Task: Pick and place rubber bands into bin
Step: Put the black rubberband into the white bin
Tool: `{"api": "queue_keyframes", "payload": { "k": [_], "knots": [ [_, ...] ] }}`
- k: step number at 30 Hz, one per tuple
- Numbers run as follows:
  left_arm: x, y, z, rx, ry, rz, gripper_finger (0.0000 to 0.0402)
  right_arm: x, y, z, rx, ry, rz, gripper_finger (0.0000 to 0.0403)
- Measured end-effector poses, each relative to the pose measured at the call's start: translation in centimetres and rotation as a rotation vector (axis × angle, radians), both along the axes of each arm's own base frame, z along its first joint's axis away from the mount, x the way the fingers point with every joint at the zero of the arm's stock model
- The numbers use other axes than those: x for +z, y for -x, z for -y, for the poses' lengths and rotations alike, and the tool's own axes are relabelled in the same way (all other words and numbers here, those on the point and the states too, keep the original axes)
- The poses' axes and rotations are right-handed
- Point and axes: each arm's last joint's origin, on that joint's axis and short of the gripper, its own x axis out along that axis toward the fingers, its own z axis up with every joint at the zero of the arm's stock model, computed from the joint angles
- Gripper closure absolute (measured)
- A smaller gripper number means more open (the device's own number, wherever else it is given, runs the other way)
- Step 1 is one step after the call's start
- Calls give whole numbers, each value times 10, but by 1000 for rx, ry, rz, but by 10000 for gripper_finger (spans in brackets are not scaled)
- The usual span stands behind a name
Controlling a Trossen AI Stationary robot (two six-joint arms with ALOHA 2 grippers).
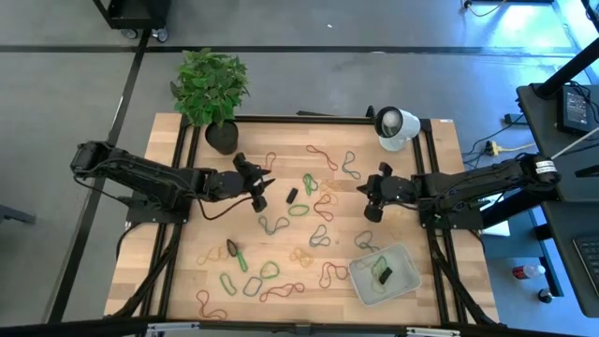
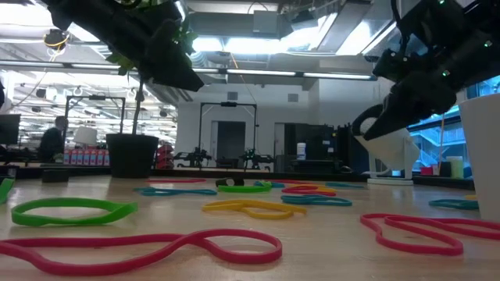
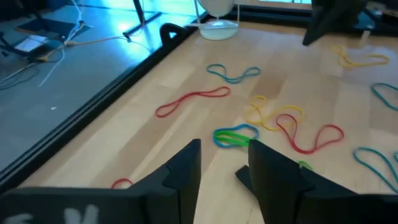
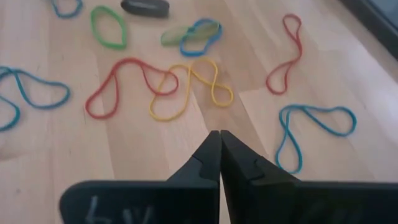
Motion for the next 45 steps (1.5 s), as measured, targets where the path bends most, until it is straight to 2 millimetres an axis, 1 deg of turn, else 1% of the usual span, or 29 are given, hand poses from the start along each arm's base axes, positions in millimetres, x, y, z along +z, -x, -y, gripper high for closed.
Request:
{"api": "queue_keyframes", "payload": {
  "k": [3,7,10,13,16,21,24,30,36,39,45],
  "knots": [
    [1,-1,0,23,7,24,275,-1,1,0,-10,-10,-16,396],
    [-6,-6,0,35,3,-5,286,-2,2,0,-11,-10,-23,391],
    [-13,-16,1,37,0,-51,295,-2,2,0,-11,-10,-24,390],
    [-15,-32,2,35,-3,-82,299,-2,2,0,-12,-12,-24,393],
    [-18,-45,4,3,8,-185,299,-2,2,0,-15,-14,-26,396],
    [-26,-61,11,-62,62,-402,300,-3,3,0,-20,-19,-30,397],
    [-29,-73,12,-27,99,-425,300,-3,3,0,-19,-18,-30,395],
    [-39,-98,2,76,179,-405,304,-3,3,0,-14,-13,-32,390],
    [-54,-118,-9,66,258,-442,304,-3,3,0,-12,-11,-35,397],
    [-65,-124,-15,96,278,-456,304,-3,3,0,-12,-11,-36,395],
    [-85,-126,-23,141,295,-515,304,-3,3,0,-12,-10,-40,388]
  ]
}}
